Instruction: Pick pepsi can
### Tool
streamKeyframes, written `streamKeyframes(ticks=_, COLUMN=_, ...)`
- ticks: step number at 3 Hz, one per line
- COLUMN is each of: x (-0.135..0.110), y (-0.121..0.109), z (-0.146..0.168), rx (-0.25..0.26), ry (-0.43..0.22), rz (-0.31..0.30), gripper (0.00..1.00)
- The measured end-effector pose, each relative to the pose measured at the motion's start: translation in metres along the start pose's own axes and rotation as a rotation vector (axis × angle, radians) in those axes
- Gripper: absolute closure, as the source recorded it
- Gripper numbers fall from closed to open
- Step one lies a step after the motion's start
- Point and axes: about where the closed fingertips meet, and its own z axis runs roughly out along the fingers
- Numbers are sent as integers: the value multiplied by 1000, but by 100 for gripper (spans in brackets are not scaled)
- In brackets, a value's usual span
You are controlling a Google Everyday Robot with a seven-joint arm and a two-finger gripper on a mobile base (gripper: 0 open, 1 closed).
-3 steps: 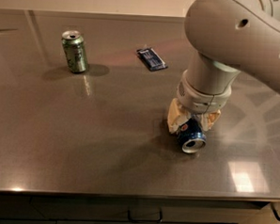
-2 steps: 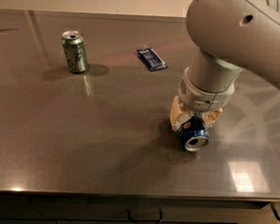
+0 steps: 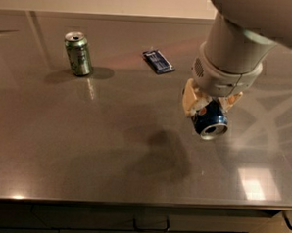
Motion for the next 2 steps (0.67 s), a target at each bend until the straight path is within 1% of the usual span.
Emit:
streamKeyframes(ticks=1, x=-13, y=-2, z=-38, rx=25, ry=-72, rz=-55, gripper=100)
streamKeyframes(ticks=2, x=-25, y=-2, z=-72, rx=37, ry=-138, rz=-114, gripper=100)
